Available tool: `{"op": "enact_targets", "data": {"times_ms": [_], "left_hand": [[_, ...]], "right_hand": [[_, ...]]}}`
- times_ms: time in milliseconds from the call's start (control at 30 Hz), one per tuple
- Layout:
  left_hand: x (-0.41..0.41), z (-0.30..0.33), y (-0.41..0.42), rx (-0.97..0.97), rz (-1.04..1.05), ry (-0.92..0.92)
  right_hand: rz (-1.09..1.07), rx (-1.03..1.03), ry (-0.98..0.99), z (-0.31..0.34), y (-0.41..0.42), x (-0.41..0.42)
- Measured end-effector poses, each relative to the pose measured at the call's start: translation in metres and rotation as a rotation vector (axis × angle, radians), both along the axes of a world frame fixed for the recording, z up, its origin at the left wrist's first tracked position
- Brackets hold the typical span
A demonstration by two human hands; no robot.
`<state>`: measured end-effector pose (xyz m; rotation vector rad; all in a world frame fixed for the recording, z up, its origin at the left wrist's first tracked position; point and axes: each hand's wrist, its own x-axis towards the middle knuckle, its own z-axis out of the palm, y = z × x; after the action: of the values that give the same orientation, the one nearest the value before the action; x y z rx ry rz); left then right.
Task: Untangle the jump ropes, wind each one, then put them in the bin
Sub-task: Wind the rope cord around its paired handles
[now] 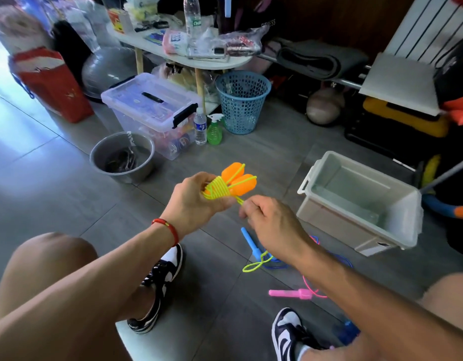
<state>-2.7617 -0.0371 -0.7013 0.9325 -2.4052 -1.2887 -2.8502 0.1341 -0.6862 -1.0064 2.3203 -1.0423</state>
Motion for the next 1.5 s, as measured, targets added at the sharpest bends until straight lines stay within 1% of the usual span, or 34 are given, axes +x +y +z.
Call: {"op": "enact_targets", "data": {"times_ms": [67,167,267,367,433,500,600,633,733,800,867,900,933,967,1033,1100,1200,1267,1333,1433,1500], "left_hand": [[-0.001,0.003,0.007,-0.077,-0.023,-0.022],[-0.001,0.002,0.018,-0.174,-0.040,0.033],[0.002,0.001,0.031,-0.391,-0.044,0.081],[0.003,0.003,0.041,-0.678,-0.053,0.212],[0.001,-0.001,0.041,-0.740,-0.067,0.307],[0.002,-0.004,0.040,-0.688,-0.115,0.379],[0.007,-0.004,0.039,-0.474,-0.176,0.379],[0.010,-0.001,0.038,-0.350,-0.179,0.383],[0.018,0.014,0.022,0.195,-0.182,0.413],[0.023,0.017,0.008,0.464,-0.209,0.369],[0.028,0.017,0.002,0.708,-0.350,0.251],[0.030,0.016,0.001,0.782,-0.438,0.210],[0.031,0.016,0.000,0.796,-0.498,0.186],[0.031,0.017,0.000,0.756,-0.520,0.176],[0.029,0.020,-0.002,0.613,-0.509,0.172],[0.026,0.020,-0.002,0.526,-0.448,0.181],[0.021,0.018,-0.002,0.439,-0.294,0.203],[0.018,0.014,-0.003,0.389,-0.216,0.185],[0.015,0.009,-0.004,0.340,-0.161,0.163],[0.012,0.002,-0.007,0.190,-0.087,0.110],[0.011,-0.002,-0.009,0.168,-0.036,0.087]], "right_hand": [[-0.050,0.018,-0.018,0.005,-0.001,0.001],[-0.126,-0.004,-0.048,0.009,-0.004,0.004],[-0.213,-0.027,-0.033,0.017,-0.012,0.011],[-0.289,-0.091,-0.035,0.026,-0.015,0.019],[-0.337,-0.160,-0.058,0.028,-0.016,0.019],[-0.368,-0.217,-0.101,0.031,-0.017,0.016],[-0.336,-0.297,-0.267,0.028,-0.017,0.006],[-0.293,-0.289,-0.256,0.025,-0.016,0.000],[-0.121,-0.216,-0.097,0.017,-0.014,-0.010],[0.025,-0.245,-0.106,0.015,-0.014,-0.010],[0.141,-0.256,-0.126,0.014,-0.014,-0.009],[0.182,-0.247,-0.146,0.012,-0.014,-0.009],[0.215,-0.228,-0.143,0.011,-0.014,-0.011],[0.233,-0.207,-0.114,0.008,-0.013,-0.013],[0.230,-0.177,-0.036,0.006,-0.013,-0.015],[0.185,-0.150,0.017,0.005,-0.014,-0.018],[0.061,-0.118,0.103,0.000,-0.018,-0.020],[0.027,-0.072,0.135,-0.002,-0.021,-0.015],[0.020,-0.026,0.103,0.000,-0.022,-0.012],[0.014,-0.024,0.028,0.004,-0.023,-0.011],[0.028,-0.017,0.034,0.005,-0.024,-0.010]]}}
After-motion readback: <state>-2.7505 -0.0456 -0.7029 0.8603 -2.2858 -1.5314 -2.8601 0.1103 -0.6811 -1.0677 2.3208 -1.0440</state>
